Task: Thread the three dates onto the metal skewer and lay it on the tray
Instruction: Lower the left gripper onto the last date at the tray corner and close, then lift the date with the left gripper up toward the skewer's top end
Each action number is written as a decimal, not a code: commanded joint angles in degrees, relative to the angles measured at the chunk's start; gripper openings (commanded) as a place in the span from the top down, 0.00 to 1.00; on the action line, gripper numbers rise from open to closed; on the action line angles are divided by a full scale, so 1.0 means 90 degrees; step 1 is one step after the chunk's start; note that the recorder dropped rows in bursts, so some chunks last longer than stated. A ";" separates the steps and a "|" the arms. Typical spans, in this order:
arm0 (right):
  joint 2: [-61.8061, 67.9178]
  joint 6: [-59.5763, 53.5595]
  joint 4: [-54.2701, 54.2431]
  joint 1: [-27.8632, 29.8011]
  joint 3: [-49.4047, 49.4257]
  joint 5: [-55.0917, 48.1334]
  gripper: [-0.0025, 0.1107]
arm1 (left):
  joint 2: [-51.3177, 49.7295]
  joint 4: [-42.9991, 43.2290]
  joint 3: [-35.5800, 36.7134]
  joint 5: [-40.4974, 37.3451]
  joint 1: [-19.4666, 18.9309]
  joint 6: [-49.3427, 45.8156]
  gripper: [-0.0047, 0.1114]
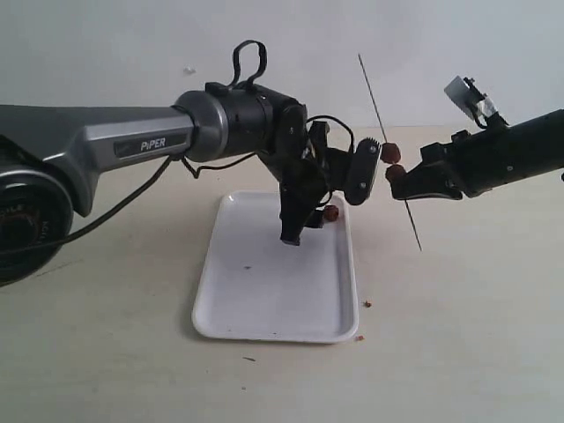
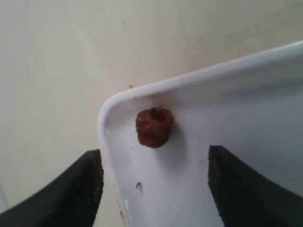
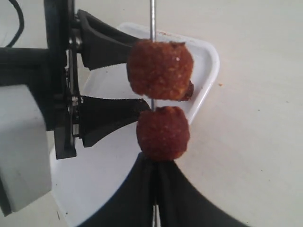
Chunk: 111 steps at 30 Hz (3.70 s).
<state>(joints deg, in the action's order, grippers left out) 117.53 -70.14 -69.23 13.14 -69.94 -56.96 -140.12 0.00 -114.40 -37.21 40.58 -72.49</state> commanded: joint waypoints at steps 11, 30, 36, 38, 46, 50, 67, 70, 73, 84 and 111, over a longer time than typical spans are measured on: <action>-0.0078 -0.0038 0.0017 0.0022 -0.0017 0.0168 0.98 | -0.0278 -0.0083 -0.0020 0.0711 0.0016 -0.0112 0.42; -0.0078 -0.0027 0.0017 0.0022 -0.0017 0.0166 0.98 | -0.0490 -0.0083 -0.0020 0.0844 0.0090 -0.0240 0.50; -0.0078 -0.0027 0.0017 0.0022 -0.0017 0.0166 0.98 | -0.0523 -0.0083 -0.0020 0.0808 0.0090 -0.0229 0.63; -0.0078 -0.0027 0.0017 0.0022 -0.0017 0.0166 0.98 | -0.0523 -0.0083 -0.0020 0.0783 0.0090 -0.0229 0.65; -0.0078 -0.0027 0.0017 0.0022 -0.0017 0.0166 0.98 | -0.0523 -0.0083 -0.0020 0.0664 0.0090 -0.0217 0.65; -0.0078 -0.0028 -0.0001 0.0022 -0.0017 0.0166 0.98 | -0.0523 -0.0083 -0.0020 0.0664 0.0090 -0.0217 0.65; -0.0078 -0.0028 -0.0025 0.0022 -0.0017 0.0166 0.98 | -0.0523 -0.0083 -0.0020 0.0648 0.0090 0.0145 0.72; -0.0078 -0.0028 -0.0025 0.0022 -0.0017 0.0166 0.98 | -0.0511 -0.0083 -0.0020 0.0664 0.0090 0.0556 0.72; -0.0078 -0.0028 -0.0036 0.0022 -0.0017 0.0166 0.98 | -0.0373 -0.0083 -0.0020 0.0755 0.0090 0.1310 0.72; -0.0078 -0.0027 0.0238 0.0022 -0.0017 0.0180 0.98 | 0.0457 -0.0083 -0.0020 0.0859 -0.0375 0.5361 0.72; -0.0078 -0.0061 0.0797 0.0022 0.0624 -0.1046 0.98 | 0.0671 -0.7420 -0.0020 0.0364 -0.1964 0.6250 0.72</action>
<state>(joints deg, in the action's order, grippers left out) 117.53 -69.16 -61.10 13.14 -64.54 -64.54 -134.77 -65.30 -114.62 -35.61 22.71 -15.62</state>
